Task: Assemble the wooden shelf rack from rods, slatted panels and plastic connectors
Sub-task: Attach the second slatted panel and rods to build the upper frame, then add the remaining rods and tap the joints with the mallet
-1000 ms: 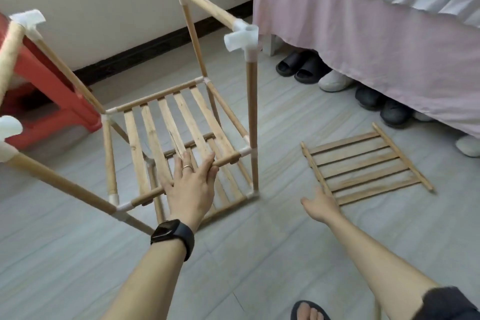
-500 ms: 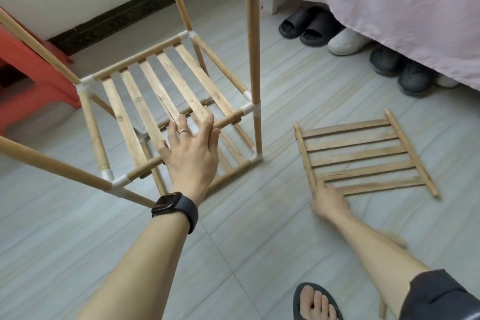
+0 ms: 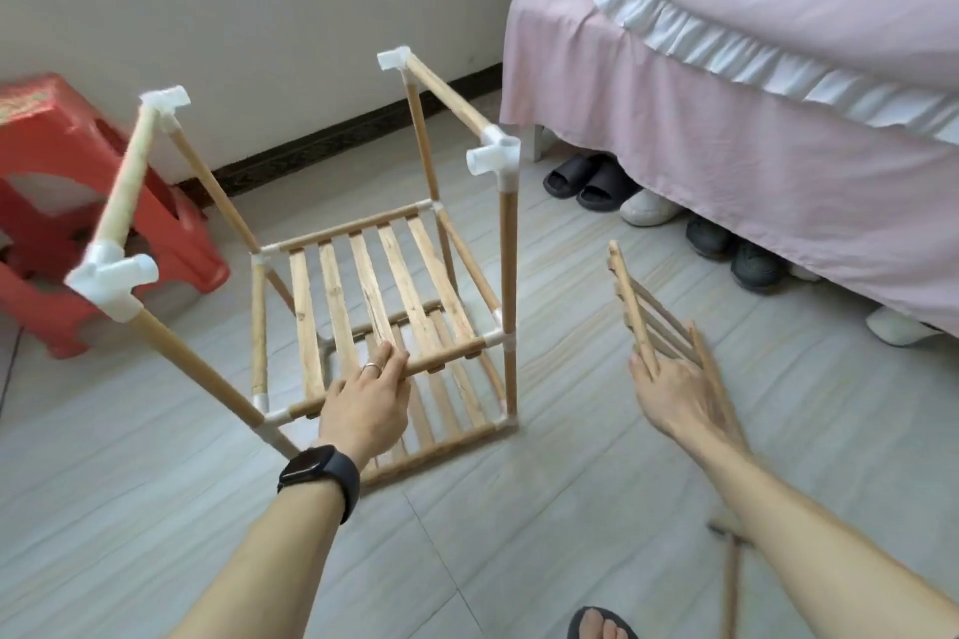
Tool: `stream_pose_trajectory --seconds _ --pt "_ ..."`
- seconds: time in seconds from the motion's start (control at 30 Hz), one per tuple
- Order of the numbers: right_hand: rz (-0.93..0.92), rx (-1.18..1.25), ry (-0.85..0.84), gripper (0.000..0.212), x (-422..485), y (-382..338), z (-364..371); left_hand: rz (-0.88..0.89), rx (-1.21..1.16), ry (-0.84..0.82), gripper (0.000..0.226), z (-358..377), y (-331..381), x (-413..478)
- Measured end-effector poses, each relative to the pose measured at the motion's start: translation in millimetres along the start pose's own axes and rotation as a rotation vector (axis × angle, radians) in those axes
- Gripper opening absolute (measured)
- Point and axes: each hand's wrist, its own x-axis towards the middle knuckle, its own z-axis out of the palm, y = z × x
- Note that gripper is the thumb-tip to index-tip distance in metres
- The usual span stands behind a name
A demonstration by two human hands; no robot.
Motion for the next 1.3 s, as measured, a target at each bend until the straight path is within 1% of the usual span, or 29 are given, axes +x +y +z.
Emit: stream_pose_trajectory --seconds 0.07,0.13,0.17,0.23,0.3,0.37,0.4,0.43,0.5,0.53,0.57,0.6,0.63,0.67,0.7,0.73,0.77,0.8,0.83,0.9,0.97,1.03,1.2,1.3 --pt "-0.029 0.102 0.084 0.057 -6.7 -2.8 -36.2 0.005 -0.004 -0.092 0.048 -13.5 -0.4 -13.1" --pt "-0.099 0.193 0.169 0.053 -19.3 -11.8 -69.3 0.016 -0.046 -0.169 0.04 -32.6 1.7 -24.9" --pt "-0.157 0.231 0.208 0.047 -27.5 -20.1 -85.3 0.025 -0.081 -0.185 0.037 -44.1 4.3 -31.1" --pt "-0.299 0.283 0.291 0.041 -44.5 -46.1 -118.3 0.054 -0.148 -0.12 0.033 -71.2 9.5 -44.2" --pt "-0.452 0.309 0.397 0.038 -59.0 -77.8 -152.1 0.107 -0.16 0.051 0.028 -108.2 10.7 -58.9" --pt "-0.598 0.31 0.494 0.042 -71.0 -109.6 -184.6 0.185 -0.08 0.289 0.024 -151.0 7.2 -77.1" --pt "-0.673 0.296 0.526 0.041 -76.7 -125.5 -200.2 0.231 -0.043 0.432 0.022 -171.2 3.0 -87.2" --pt "-0.747 0.27 0.529 0.034 -82.0 -141.4 -214.0 0.282 -0.022 0.581 0.019 -189.4 -2.4 -97.6" --pt "-0.828 0.185 0.452 0.012 -92.8 -173.1 -236.0 0.325 -0.013 0.844 0.014 -216.7 -18.9 -116.1" --pt "-0.833 0.14 0.395 0.008 -97.5 -189.6 -242.9 0.284 -0.026 0.947 0.013 -225.5 -29.7 -122.5" --pt "-0.835 0.095 0.357 0.012 -101.6 -205.3 -245.7 0.192 -0.055 1.017 0.017 -231.0 -41.2 -126.8" --pt "-0.829 0.046 0.339 0.014 -106.4 -219.8 -246.8 0.056 -0.106 1.045 0.023 -233.7 -53.3 -128.0" --pt "-0.832 0.0 0.344 0.015 -112.9 -233.5 -246.0 -0.102 -0.191 1.024 0.03 -234.5 -65.4 -126.9" --pt "-0.85 -0.042 0.376 0.018 -119.9 -245.5 -243.1 -0.248 -0.33 0.947 0.04 -233.1 -76.6 -124.5" --pt "-0.878 -0.071 0.432 0.026 -126.3 -254.2 -238.0 -0.355 -0.522 0.829 0.05 -230.1 -85.2 -121.7" --pt "-0.905 -0.079 0.495 0.037 -132.1 -261.3 -231.5 -0.407 -0.746 0.702 0.058 -224.7 -91.4 -119.1" --pt "-0.924 -0.066 0.545 0.046 -137.8 -267.1 -224.4 -0.411 -0.949 0.586 0.059 -217.1 -96.0 -116.5" --pt "-0.94 -0.057 0.576 0.054 -142.5 -271.2 -217.2 -0.387 -1.076 0.503 0.053 -207.4 -99.4 -113.9" --pt "-0.96 -0.072 0.597 0.06 -145.0 -274.3 -209.1 -0.352 -1.127 0.471 0.046 -197.2 -102.0 -112.2" --pt "-1.037 -0.141 0.636 0.067 -146.0 -276.4 -192.8 -0.285 -1.169 0.49 0.04 -182.4 -104.1 -113.3" --pt "-1.133 -0.145 0.677 0.064 -143.9 -272.6 -180.4 -0.239 -1.17 0.522 0.037 -176.4 -105.2 -118.1" --pt "-1.209 -0.125 0.697 0.06 -140.4 -265.6 -171.7 -0.229 -1.153 0.561 0.037 -171.8 -106.1 -124.7" --pt "-1.332 -0.103 0.732 0.055 -130.8 -252.1 -159.6 -0.231 -1.344 0.706 0.037 -156.3 -94.6 -140.2" --pt "-1.383 -0.092 0.696 0.056 -125.6 -252.3 -149.6 -0.219 -1.392 0.686 0.039 -152.5 -93.7 -145.6"
